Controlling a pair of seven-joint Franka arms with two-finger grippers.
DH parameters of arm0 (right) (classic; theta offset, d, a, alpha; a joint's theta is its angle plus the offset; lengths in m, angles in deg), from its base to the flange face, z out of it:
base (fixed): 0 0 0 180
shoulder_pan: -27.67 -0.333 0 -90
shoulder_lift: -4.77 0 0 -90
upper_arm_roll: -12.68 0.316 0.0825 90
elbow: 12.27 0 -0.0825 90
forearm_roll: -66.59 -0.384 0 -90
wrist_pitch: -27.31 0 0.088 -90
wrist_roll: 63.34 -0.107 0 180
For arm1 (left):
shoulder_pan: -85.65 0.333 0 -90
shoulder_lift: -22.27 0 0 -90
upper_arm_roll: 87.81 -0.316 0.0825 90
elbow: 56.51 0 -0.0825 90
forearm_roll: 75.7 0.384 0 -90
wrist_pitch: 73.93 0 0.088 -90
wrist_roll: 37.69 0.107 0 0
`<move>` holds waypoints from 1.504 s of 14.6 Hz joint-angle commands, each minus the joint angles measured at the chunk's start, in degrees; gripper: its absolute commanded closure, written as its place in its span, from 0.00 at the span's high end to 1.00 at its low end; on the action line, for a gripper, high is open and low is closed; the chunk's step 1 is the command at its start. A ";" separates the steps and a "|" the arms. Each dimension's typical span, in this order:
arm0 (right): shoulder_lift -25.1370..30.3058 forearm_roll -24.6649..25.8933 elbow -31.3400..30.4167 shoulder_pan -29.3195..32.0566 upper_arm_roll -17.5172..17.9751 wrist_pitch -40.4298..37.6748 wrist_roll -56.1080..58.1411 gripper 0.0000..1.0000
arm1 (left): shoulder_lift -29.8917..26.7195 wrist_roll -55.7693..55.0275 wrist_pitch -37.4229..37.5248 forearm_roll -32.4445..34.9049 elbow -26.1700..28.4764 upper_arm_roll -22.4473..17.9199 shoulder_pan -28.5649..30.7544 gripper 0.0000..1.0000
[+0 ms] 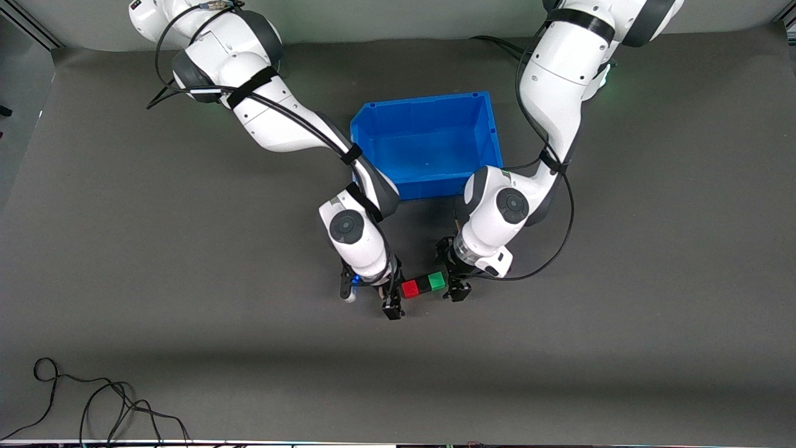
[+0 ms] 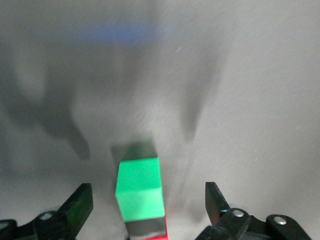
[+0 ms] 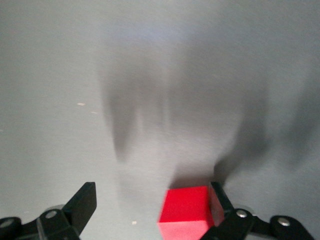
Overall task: Attach green and red cubes to black cube
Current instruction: 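Open both grippers and lift them away from the cubes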
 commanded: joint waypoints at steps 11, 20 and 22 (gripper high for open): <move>24.39 -0.13 0.33 8.88 0.09 -39.72 27.39 0.99 | -22.77 57.02 46.66 13.22 0.73 -5.57 22.04 1.00; 40.83 -0.22 0.15 23.98 -0.09 -71.19 65.42 0.99 | -34.72 98.70 56.70 23.23 -3.76 -5.31 26.45 1.00; 44.17 -0.13 -1.60 28.38 -0.09 -74.37 77.02 0.99 | -37.27 104.17 59.41 23.59 -4.37 -5.22 26.45 1.00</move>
